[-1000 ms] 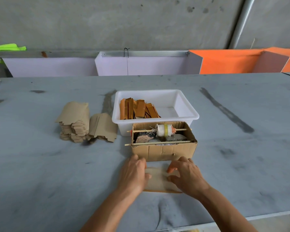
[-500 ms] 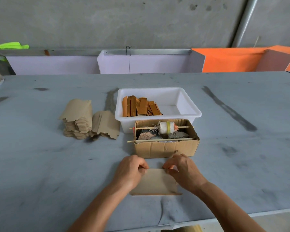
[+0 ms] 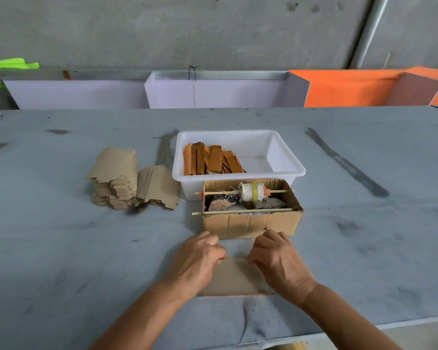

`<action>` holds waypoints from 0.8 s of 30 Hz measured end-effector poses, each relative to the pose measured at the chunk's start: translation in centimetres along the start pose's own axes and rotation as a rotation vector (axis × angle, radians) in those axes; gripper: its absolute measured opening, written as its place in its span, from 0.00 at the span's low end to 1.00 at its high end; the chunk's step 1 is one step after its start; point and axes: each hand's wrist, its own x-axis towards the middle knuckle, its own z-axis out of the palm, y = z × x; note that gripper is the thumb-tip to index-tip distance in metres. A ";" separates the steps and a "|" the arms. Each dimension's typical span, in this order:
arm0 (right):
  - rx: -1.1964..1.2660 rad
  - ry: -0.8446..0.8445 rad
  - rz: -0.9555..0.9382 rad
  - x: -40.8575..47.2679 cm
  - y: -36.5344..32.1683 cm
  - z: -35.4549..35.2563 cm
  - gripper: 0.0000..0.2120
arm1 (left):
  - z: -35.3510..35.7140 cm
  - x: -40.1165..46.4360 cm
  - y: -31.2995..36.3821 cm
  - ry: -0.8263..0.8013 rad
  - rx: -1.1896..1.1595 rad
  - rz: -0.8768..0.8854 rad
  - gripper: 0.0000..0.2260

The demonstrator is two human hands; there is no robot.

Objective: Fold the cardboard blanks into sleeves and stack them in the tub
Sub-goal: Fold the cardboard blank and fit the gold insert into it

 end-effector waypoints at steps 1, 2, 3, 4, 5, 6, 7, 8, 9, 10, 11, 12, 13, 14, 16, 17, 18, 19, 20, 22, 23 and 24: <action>-0.040 0.005 -0.038 0.0 0.0 0.1 0.12 | -0.1 0.0 0.1 0.011 0.015 0.019 0.14; -0.072 0.002 -0.067 -0.1 0.1 0.1 0.12 | -0.2 0.0 0.1 0.021 0.023 0.043 0.13; -0.093 -0.014 -0.086 -0.1 0.1 0.1 0.13 | -0.3 -0.1 0.2 0.010 0.026 0.070 0.12; -0.108 -0.025 -0.097 -0.1 0.1 0.2 0.13 | -0.3 -0.1 0.1 -0.005 0.031 0.087 0.09; -0.115 -0.031 -0.103 -0.2 0.1 0.2 0.13 | -0.4 0.0 0.1 -0.024 0.038 0.098 0.06; -0.114 -0.032 -0.101 -0.1 0.1 0.2 0.13 | -0.3 0.1 0.2 -0.031 0.040 0.096 0.05; -0.106 -0.031 -0.093 -0.1 0.1 0.2 0.13 | 0.0 0.1 0.1 -0.044 0.036 0.086 0.06; -0.102 -0.029 -0.086 -0.1 0.2 0.2 0.13 | 0.3 0.2 0.2 -0.065 0.035 0.057 0.08; -0.102 -0.030 -0.078 -0.1 0.2 0.2 0.13 | 0.7 0.3 0.0 -0.087 0.041 0.029 0.09; -0.102 -0.030 -0.072 -0.1 0.2 0.3 0.13 | 1.1 0.2 -0.3 -0.069 0.036 0.013 0.11; -0.100 -0.028 -0.066 -0.1 0.2 0.3 0.13 | 1.3 0.3 -0.4 -0.075 0.022 -0.013 0.11; -0.097 -0.024 -0.061 0.0 0.1 0.3 0.13 | 1.5 0.3 -0.5 -0.079 -0.002 -0.033 0.11; -0.091 -0.021 -0.057 0.1 0.1 0.3 0.13 | 1.5 0.4 -0.5 -0.080 -0.026 -0.049 0.10; -0.086 -0.016 -0.052 0.3 0.1 0.3 0.13 | 1.6 0.4 -0.5 -0.081 -0.053 -0.054 0.09; -0.075 -0.008 -0.045 0.5 0.1 0.3 0.14 | 1.6 0.5 -0.4 -0.068 -0.116 -0.054 0.08; -0.065 -0.005 -0.042 0.5 0.2 0.3 0.14 | 1.6 0.6 -0.4 -0.062 -0.138 -0.062 0.08; -0.050 -0.001 -0.039 0.5 0.2 0.3 0.13 | 1.6 0.7 -0.2 -0.058 -0.154 -0.073 0.08; -0.035 0.004 -0.038 0.4 0.3 0.3 0.13 | 1.6 0.8 -0.1 -0.050 -0.176 -0.084 0.07; -0.025 0.012 -0.040 0.3 0.4 0.4 0.12 | 1.6 0.9 -0.1 -0.044 -0.199 -0.095 0.07; -0.020 0.033 -0.049 0.2 0.4 0.5 0.13 | 1.7 0.9 -0.2 -0.037 -0.229 -0.106 0.08; -0.019 0.043 -0.055 0.2 0.4 0.6 0.13 | 1.8 0.9 -0.2 -0.031 -0.232 -0.097 0.08; -0.020 0.053 -0.063 0.1 0.4 0.7 0.13 | 1.8 0.8 -0.3 -0.032 -0.214 -0.084 0.08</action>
